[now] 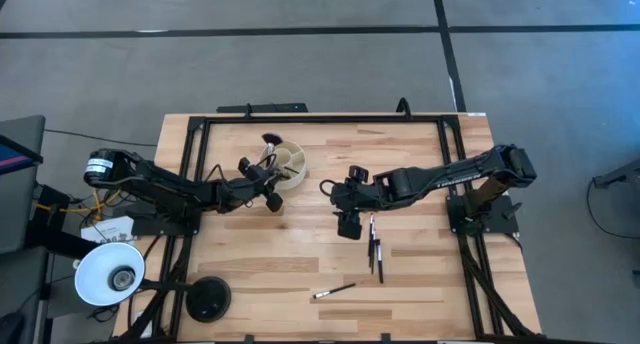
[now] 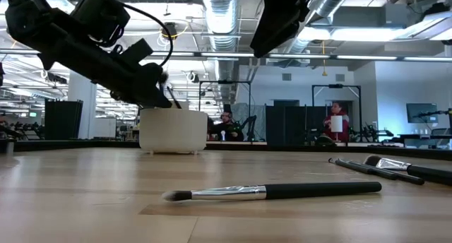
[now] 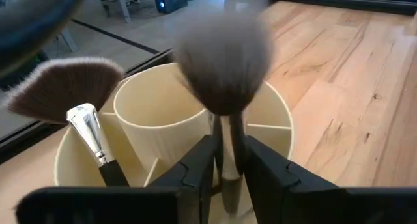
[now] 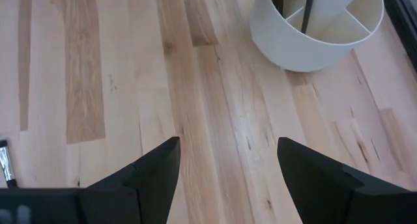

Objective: Sort items
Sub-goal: Put the black powder brush in the white organizer, then put the black eyeshadow brush in the white organizer

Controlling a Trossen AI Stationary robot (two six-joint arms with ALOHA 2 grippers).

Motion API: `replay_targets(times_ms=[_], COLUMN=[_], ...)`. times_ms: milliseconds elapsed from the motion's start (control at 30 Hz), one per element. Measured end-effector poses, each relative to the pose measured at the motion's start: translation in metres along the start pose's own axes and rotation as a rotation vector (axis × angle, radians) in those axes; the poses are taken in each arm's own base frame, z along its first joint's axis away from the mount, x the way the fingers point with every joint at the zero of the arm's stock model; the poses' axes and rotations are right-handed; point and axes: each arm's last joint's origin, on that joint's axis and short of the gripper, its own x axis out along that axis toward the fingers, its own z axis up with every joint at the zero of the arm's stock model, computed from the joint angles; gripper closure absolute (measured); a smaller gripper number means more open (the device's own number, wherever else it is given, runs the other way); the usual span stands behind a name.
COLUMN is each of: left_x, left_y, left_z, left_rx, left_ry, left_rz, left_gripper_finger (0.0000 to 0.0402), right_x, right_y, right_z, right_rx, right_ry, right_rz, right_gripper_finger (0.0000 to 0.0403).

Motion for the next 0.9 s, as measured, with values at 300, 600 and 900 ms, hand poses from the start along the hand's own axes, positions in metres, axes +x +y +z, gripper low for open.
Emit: replay_targets(times_ms=[300,600,900], left_x=[0.0,-0.013,-0.043], left_y=[0.0,0.002,0.005], left_z=[0.0,0.018,0.045], left_rx=[-0.001,-0.062,-0.11], left_ry=[0.0,-0.084,-0.233], left_rz=[0.0,-0.033,-0.119], left_gripper_finger=[0.0288,0.0265,0.0263], right_x=[-0.001,-0.001,-0.001], right_y=[0.004,0.005,0.005], right_z=[-0.001,-0.001,-0.001], right_rx=[0.016,0.016,0.017], right_ry=[-0.003,-0.003,-0.003], right_rz=[0.008,0.01,0.011], right_gripper_finger=[0.0154,0.0154,0.0154])
